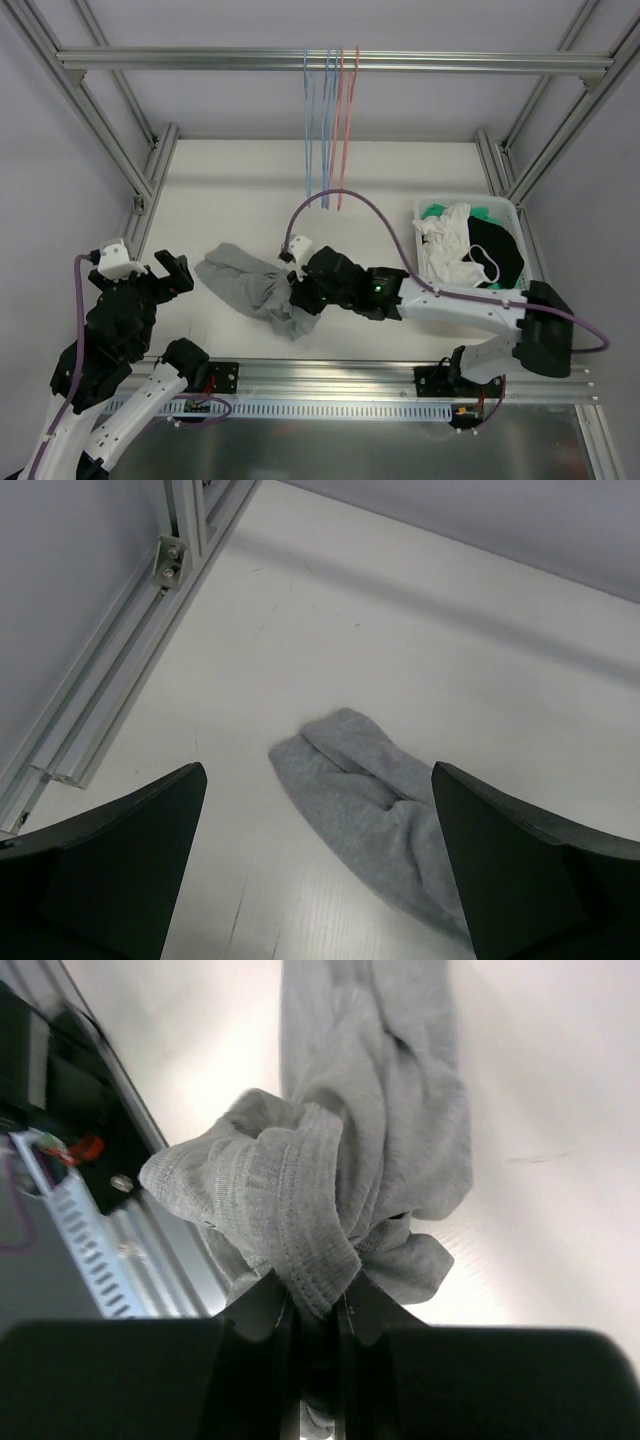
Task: Remove the tank top from the hanger
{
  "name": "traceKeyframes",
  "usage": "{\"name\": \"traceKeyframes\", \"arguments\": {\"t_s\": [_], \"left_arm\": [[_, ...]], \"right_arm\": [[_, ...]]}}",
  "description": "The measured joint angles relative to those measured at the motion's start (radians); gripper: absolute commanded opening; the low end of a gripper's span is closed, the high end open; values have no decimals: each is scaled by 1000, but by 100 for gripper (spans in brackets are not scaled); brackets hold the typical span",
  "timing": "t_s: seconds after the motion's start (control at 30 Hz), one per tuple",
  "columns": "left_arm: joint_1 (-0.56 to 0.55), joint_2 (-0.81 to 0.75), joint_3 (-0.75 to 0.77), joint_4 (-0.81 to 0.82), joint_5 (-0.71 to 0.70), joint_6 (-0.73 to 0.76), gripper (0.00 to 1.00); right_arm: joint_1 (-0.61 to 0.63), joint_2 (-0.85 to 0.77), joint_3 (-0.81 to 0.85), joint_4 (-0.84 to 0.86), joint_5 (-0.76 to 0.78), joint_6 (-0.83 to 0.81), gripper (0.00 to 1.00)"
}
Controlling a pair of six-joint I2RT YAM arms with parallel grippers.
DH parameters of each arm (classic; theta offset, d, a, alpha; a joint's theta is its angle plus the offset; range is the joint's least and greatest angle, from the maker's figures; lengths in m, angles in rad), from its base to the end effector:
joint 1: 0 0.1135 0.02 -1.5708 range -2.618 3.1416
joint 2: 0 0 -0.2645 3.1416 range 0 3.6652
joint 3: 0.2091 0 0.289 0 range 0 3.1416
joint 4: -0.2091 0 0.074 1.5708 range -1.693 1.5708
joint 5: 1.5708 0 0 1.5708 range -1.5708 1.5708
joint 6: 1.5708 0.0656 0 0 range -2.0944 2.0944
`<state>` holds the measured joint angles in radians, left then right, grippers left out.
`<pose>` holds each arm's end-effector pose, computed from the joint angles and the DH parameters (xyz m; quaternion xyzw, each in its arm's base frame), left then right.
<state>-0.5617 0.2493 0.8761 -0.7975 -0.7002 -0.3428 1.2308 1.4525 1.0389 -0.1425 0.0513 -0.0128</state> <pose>0.0901 -0.0067 0.3721 -0.1412 0.7383 -0.0285 0.6590 0.1333 0.3668 0.2438 -0.4988 0.7175 0.2595 0.4112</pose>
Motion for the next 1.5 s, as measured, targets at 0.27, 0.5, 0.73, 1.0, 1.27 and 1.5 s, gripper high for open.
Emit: {"name": "traceKeyframes", "arguments": {"t_s": [0.27,0.5,0.73,1.0,1.27,1.5], "left_arm": [[0,-41,-19,9,-42,-10,99],[0,-41,-23,12,-45,-10,99],[0,-42,-23,15,-45,-10,99],[0,-55,-23,15,-44,-10,99],[0,-54,-24,15,-39,-10,99],[0,-53,-24,16,-32,-10,99]], "right_arm": [[0,-397,211,-243,137,-24,0],[0,-489,619,-592,337,-80,0],[-12,-456,964,-851,718,-160,0],[-124,-514,816,-972,903,-140,0],[-506,-559,596,-992,774,-77,0],[-1080,-512,293,-868,311,-76,0]]}}
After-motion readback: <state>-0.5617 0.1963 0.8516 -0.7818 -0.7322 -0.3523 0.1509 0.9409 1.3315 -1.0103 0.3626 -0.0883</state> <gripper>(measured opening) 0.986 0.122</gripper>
